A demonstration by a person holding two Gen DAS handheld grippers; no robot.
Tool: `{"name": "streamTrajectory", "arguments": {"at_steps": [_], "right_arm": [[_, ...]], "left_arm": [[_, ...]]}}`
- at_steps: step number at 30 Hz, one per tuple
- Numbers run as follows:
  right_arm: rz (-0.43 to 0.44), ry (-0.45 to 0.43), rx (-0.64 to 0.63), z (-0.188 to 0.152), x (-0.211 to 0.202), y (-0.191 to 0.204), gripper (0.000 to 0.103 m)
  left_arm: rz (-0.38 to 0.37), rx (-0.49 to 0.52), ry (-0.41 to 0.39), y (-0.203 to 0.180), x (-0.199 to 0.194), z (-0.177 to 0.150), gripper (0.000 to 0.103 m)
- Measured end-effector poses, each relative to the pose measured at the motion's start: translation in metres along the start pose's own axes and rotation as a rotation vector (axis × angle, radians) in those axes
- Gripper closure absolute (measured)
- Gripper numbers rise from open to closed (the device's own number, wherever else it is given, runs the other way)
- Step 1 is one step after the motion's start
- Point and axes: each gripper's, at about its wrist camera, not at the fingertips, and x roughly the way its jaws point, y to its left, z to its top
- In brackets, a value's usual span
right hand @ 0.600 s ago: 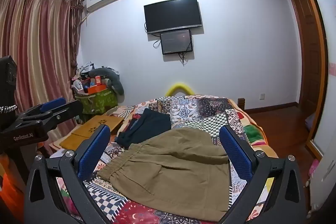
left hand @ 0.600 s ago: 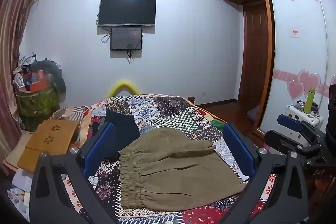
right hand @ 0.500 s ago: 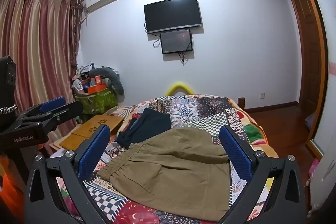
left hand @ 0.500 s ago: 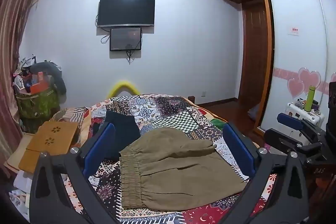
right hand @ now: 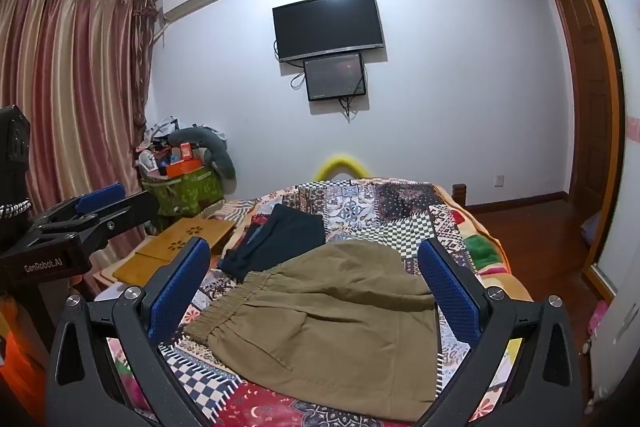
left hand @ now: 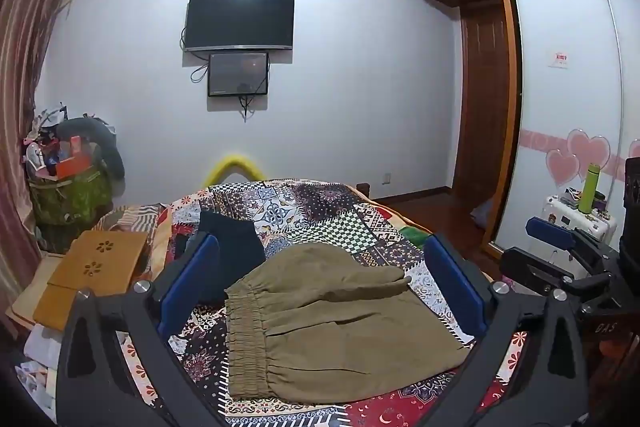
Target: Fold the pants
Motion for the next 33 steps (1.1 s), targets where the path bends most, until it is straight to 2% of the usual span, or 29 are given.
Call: {"name": "streamTrajectory", "arguments": {"at_steps": [33], "right_arm": [[-0.007,-0.003,0.006,-0.0004,0.0019,-0.0073,0.0]], "left_arm": [[0.01,-0.01,-0.001,0.0056,0.0049,0.0007,0.0]]}}
